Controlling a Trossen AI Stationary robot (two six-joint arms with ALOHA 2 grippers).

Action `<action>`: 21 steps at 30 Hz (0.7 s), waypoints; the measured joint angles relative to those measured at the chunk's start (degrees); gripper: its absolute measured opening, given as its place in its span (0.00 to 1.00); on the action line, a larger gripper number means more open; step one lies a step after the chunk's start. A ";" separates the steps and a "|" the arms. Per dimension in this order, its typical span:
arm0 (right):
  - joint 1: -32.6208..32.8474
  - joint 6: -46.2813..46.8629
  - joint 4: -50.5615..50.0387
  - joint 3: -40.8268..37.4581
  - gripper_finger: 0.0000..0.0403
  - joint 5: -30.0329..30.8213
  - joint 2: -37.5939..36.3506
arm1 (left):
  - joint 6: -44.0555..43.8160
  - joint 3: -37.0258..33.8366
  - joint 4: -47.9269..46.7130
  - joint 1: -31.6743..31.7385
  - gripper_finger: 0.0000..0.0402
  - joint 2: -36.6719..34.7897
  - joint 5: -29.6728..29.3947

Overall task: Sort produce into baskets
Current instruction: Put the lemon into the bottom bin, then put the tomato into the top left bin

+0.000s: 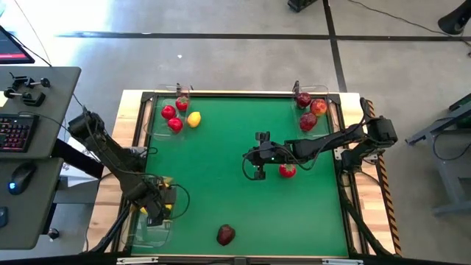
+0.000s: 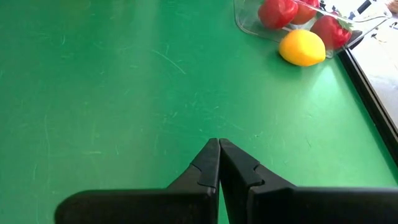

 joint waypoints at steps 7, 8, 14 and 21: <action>0.00 0.00 0.00 0.00 0.00 0.02 0.00 | -0.04 0.00 -0.10 -0.02 0.67 0.00 1.41; -0.01 0.00 0.00 0.00 0.00 0.00 0.00 | -0.07 0.00 -0.10 0.00 0.67 0.00 1.77; -0.01 -0.02 0.00 0.00 0.00 0.02 0.00 | -1.07 0.00 -0.48 0.29 0.68 0.00 2.35; 0.00 0.00 -0.01 0.00 0.00 0.00 0.00 | 0.25 0.00 -0.40 1.69 0.69 0.00 2.63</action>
